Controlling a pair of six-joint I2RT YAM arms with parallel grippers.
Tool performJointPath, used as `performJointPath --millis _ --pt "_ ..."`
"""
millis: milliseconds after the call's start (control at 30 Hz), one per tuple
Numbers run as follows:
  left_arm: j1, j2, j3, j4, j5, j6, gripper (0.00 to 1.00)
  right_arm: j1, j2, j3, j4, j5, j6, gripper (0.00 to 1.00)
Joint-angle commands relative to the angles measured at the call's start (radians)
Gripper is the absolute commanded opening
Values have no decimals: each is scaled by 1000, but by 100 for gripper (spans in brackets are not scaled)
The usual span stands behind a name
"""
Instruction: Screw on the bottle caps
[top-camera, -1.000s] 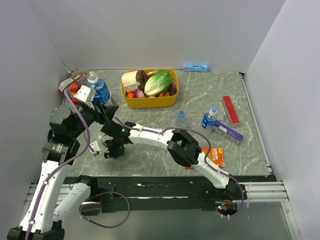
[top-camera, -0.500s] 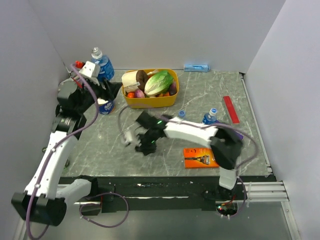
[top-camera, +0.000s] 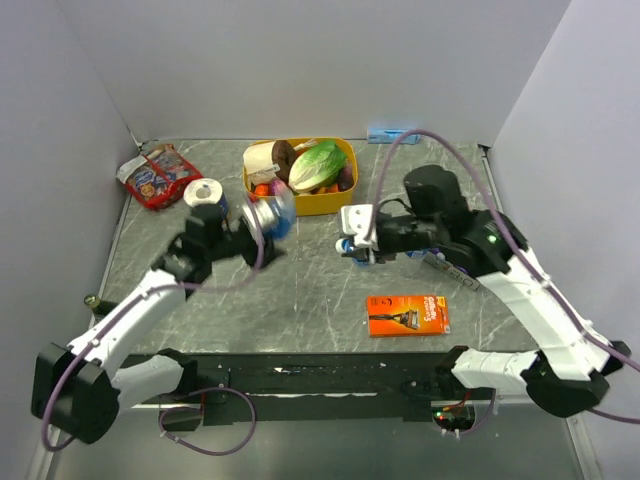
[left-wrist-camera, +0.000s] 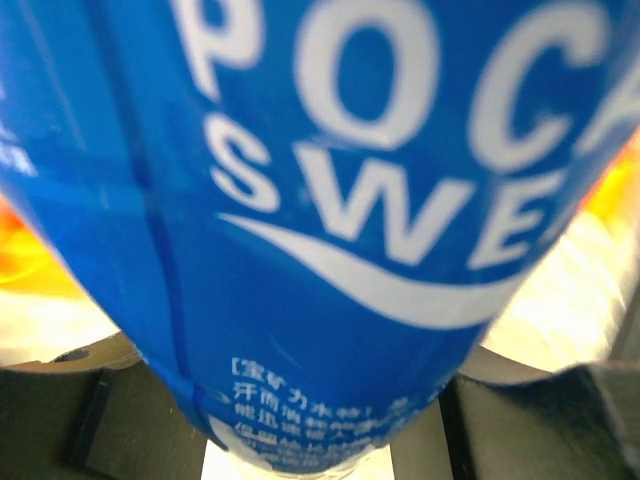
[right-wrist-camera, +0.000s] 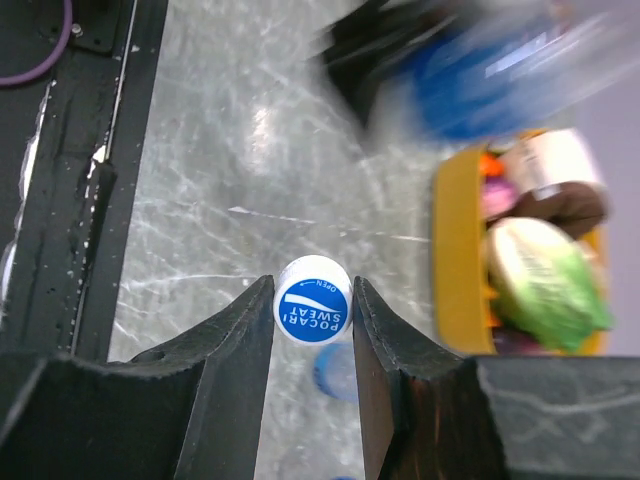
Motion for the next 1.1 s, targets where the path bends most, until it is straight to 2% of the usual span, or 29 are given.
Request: performJointPath --millis 0,200,500,833,1067 --pt "-159 -122 -130 29 37 177 1 -3 -20 80 -90 -16 -45 31" --pt "-256 -167 -235 111 40 181 1 54 23 146 -201 -10 -118 32" --pt "-345 -208 -284 137 44 249 1 160 103 227 -184 36 -172 33" --pt "-361 -199 -279 173 37 246 1 223 145 266 -282 28 -299 33" --pt "-364 -196 -268 170 35 260 1 227 166 266 -267 31 -290 34"
